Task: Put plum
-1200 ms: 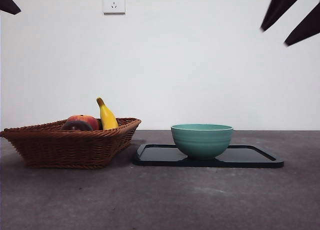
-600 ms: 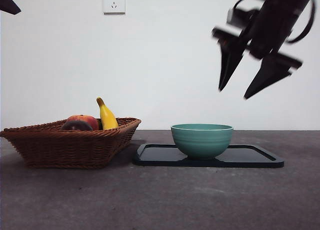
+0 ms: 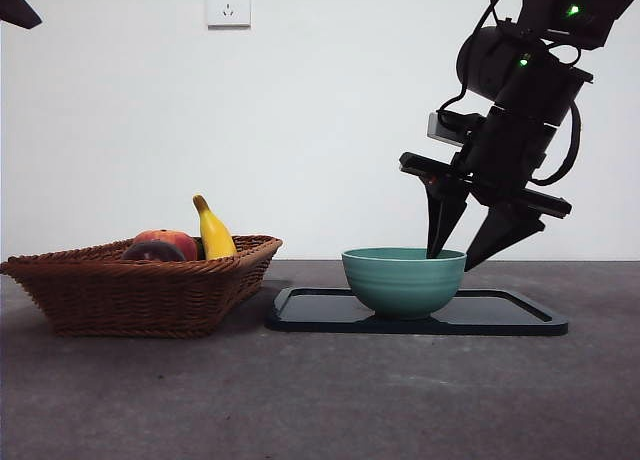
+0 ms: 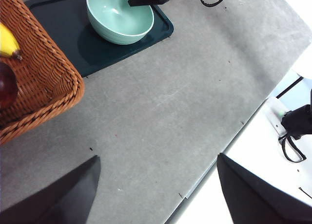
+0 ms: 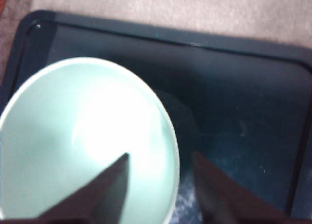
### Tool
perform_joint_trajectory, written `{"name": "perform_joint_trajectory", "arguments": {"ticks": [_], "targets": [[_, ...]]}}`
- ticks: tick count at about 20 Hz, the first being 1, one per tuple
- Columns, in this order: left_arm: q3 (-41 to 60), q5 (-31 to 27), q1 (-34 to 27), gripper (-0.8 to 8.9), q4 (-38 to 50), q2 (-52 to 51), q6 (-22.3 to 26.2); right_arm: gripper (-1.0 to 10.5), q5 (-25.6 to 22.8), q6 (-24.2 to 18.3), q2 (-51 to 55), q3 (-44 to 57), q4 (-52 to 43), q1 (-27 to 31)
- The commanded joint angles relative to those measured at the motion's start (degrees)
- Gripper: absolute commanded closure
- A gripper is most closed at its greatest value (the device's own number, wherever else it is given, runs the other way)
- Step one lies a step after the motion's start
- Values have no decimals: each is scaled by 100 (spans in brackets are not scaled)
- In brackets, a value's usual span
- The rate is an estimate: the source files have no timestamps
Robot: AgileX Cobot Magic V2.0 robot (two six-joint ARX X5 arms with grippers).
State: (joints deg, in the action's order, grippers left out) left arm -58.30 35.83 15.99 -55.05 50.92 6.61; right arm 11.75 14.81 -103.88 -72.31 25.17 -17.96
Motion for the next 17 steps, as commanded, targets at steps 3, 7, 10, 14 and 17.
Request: {"name": "perform_joint_trajectory", "arguments": {"ticks": [3, 7, 10, 14, 17], "targets": [[-48, 20, 17, 440, 55, 33, 76, 928, -52, -50, -177, -120, -81, -28], [-48, 20, 17, 440, 52, 33, 61, 937, -190, -37, -160, -122, -162, -28], [-48, 20, 17, 440, 55, 33, 61, 937, -284, -48, 125, -127, -153, -28], [-48, 20, 17, 440, 50, 33, 61, 937, -271, -144, 940, -127, 160, -28], [-48, 22, 17, 440, 44, 33, 63, 937, -164, -315, 1670, -127, 651, -72]]}}
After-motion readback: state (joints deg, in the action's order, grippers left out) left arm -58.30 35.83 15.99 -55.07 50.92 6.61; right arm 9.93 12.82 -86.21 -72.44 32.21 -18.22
